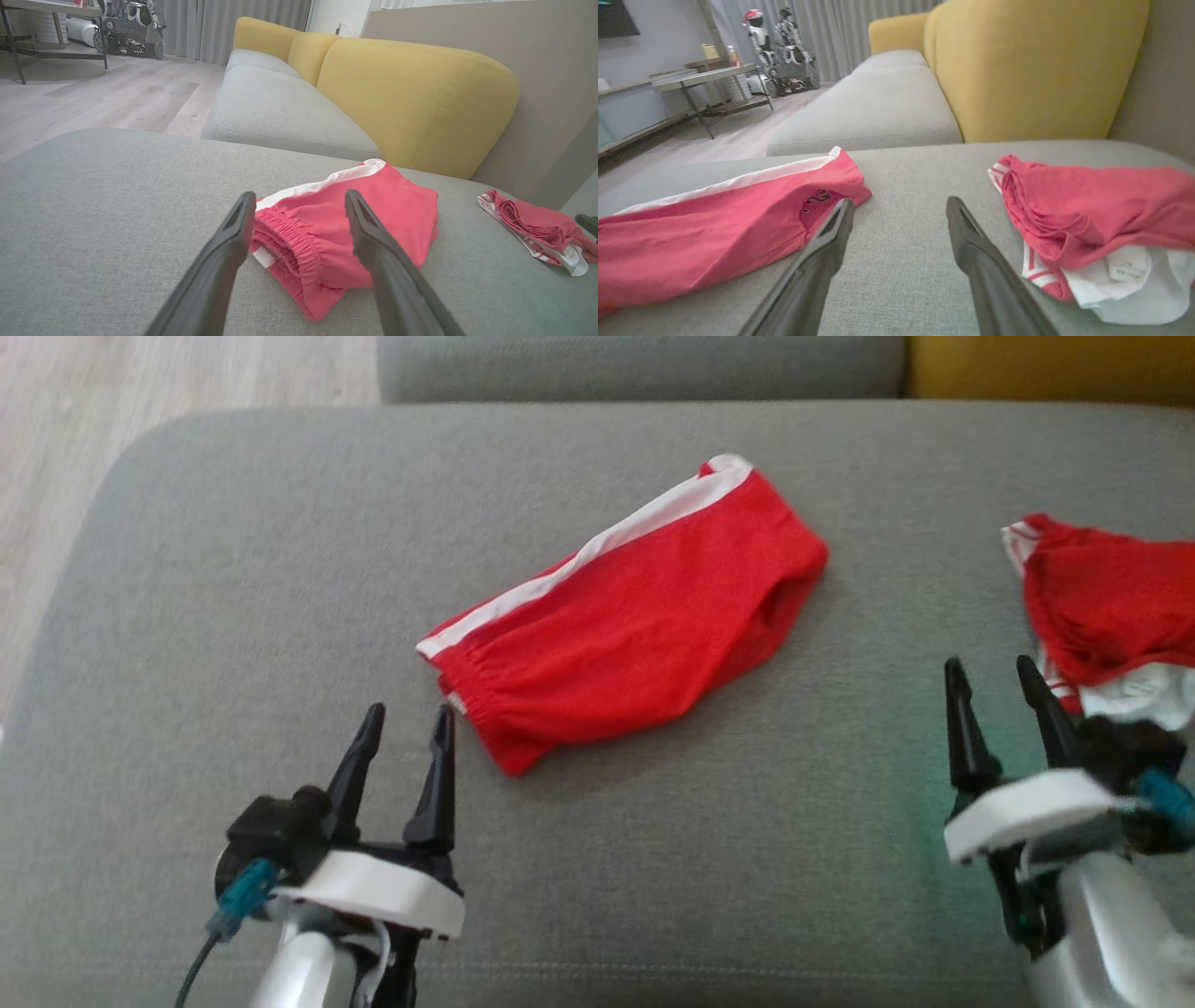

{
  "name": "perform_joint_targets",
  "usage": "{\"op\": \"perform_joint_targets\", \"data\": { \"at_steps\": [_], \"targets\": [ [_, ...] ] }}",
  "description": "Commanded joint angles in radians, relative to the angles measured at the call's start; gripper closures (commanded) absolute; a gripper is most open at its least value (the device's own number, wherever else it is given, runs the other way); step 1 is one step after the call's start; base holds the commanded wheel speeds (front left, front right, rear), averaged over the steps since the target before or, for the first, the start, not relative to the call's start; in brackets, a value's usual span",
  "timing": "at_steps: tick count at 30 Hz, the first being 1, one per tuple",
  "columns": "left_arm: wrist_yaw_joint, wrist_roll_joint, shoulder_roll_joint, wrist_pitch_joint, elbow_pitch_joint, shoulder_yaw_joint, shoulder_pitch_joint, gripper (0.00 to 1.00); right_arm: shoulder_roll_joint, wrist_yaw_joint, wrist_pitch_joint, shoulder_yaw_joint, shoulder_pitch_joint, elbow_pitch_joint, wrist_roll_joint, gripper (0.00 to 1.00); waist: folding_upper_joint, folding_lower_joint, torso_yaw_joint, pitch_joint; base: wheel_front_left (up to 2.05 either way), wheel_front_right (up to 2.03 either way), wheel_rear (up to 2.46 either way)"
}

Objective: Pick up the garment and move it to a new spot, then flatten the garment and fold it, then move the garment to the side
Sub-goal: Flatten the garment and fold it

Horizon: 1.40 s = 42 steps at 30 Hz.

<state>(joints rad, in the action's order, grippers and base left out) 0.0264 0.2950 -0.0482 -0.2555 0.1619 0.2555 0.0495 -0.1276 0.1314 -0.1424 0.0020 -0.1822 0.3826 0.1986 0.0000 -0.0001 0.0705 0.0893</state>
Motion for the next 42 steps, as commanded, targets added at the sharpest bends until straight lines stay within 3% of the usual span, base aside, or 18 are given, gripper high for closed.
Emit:
{"op": "perform_joint_targets", "data": {
  "at_steps": [1, 4, 9, 14, 20, 33, 34, 36, 42],
  "targets": [
    [-0.007, 0.006, -0.002, -0.006, -0.037, -0.014, 0.066, 0.00, 0.011, -0.001, 0.039, 0.013, -0.081, -0.013, 0.065, 0.00, 0.0000, 0.0001, 0.035, 0.035, 0.00, 0.00, 0.00],
    [-0.010, 0.010, -0.002, -0.006, -0.035, 0.001, 0.077, 0.00, 0.023, -0.001, 0.098, -0.001, -0.122, 0.008, 0.148, 0.00, 0.0000, 0.0001, 0.057, 0.056, 0.00, 0.00, 0.00],
    [-0.020, 0.027, -0.002, -0.006, -0.031, 0.040, 0.102, 0.00, 0.054, -0.001, 0.260, -0.124, -0.247, 0.112, 0.317, 0.00, 0.0000, 0.0001, 0.118, 0.098, 0.00, 0.00, 0.00],
    [-0.031, 0.040, -0.002, -0.006, -0.032, 0.077, 0.119, 0.00, 0.066, -0.001, 0.367, -0.221, -0.370, 0.229, 0.363, 0.00, 0.0000, 0.0001, 0.178, 0.127, 0.00, 0.00, 0.00],
    [-0.042, 0.054, -0.002, -0.006, -0.039, 0.112, 0.132, 0.00, 0.065, -0.001, 0.430, -0.298, -0.482, 0.362, 0.309, 0.00, 0.0000, 0.0001, 0.233, 0.151, 0.00, 0.00, 0.00],
    [-0.066, 0.079, -0.002, -0.006, -0.063, 0.166, 0.158, 0.00, 0.035, -0.001, 0.450, -0.456, -0.649, 0.630, 0.050, 0.00, 0.0000, 0.0001, 0.294, 0.197, 0.00, 0.00, 0.00],
    [-0.067, 0.081, -0.002, -0.006, -0.062, 0.167, 0.160, 0.00, 0.037, -0.001, 0.449, -0.461, -0.657, 0.640, 0.040, 0.50, 0.0000, 0.0001, 0.296, 0.198, 0.00, 0.00, 0.00],
    [-0.070, 0.083, -0.002, -0.006, -0.061, 0.167, 0.164, 0.00, 0.044, -0.001, 0.444, -0.459, -0.674, 0.654, 0.028, 1.00, 0.0000, 0.0001, 0.298, 0.201, 0.00, 0.00, 0.00],
    [-0.076, 0.082, -0.002, -0.006, -0.056, 0.159, 0.172, 0.00, 0.058, -0.001, 0.392, -0.434, -0.693, 0.661, 0.028, 1.00, 0.0000, 0.0001, 0.281, 0.197, 0.00, 0.00, 0.00]
  ]
}}
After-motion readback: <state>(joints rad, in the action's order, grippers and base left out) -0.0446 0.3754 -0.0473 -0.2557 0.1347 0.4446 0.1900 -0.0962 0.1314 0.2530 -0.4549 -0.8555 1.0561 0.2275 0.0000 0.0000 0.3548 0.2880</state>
